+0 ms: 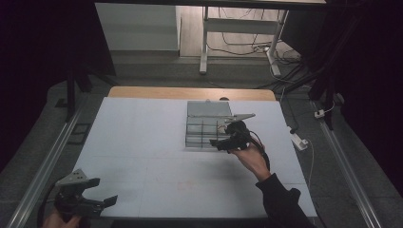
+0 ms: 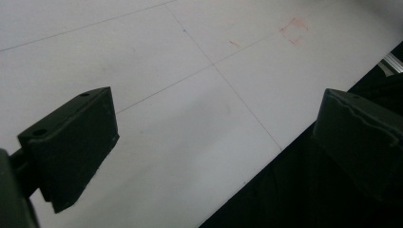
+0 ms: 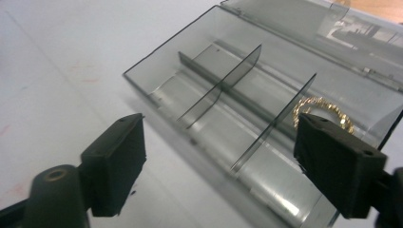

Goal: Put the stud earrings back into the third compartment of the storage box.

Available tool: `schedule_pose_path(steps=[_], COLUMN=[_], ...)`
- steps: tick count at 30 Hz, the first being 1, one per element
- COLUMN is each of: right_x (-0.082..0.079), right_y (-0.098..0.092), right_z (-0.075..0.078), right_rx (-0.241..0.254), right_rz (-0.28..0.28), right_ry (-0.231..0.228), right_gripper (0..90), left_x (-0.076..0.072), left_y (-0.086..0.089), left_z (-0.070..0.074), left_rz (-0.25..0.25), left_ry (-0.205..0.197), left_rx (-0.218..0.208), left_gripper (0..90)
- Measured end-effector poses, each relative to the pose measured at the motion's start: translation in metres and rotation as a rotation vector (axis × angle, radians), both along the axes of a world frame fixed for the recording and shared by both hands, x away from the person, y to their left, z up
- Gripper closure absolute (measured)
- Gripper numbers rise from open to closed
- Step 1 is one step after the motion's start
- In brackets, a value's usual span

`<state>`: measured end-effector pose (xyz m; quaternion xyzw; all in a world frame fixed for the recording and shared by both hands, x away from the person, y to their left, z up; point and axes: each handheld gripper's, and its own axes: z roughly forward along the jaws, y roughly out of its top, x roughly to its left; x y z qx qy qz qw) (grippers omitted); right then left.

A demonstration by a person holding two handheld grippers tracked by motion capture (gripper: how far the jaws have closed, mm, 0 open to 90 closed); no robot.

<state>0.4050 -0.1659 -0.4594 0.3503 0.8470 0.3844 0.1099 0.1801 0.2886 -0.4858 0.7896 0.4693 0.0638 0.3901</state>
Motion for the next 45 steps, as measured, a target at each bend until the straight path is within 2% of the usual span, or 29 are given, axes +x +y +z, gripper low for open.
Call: schedule_pose_path(steps=[4,8,19,26,32,45], right_x=[-0.011,-0.023,-0.057,-0.078,-0.096,-0.137], right_y=[-0.004,-0.007,-0.022,-0.039,-0.061,-0.103], right_z=[0.005,0.007,0.010,0.016,0.017,0.013], right_rx=[0.015,0.013,-0.001,0.016,0.030,0.018], right_rz=[0.004,0.020,0.057,0.024,-0.025,-0.143], right_ry=[0.008,0.006,-0.024,-0.047,-0.067,-0.060], right_gripper=[9.7,7.8,0.2,0.0,0.0,0.0], left_x=[0.000,0.001,0.000,0.000,0.001,0.000], left_y=[0.000,0.000,0.000,0.000,0.000,0.002], left_z=[0.000,0.000,0.000,0.000,0.000,0.000], left_rz=[-0.001,0.001,0.001,0.002,0.002,0.008], left_ry=[0.000,0.002,0.001,0.002,0.003,0.000], left_rx=[-0.001,-0.006,-0.004,-0.005,-0.006,-0.016], left_gripper=[0.9,0.9,0.8,0.8,0.8,0.4])
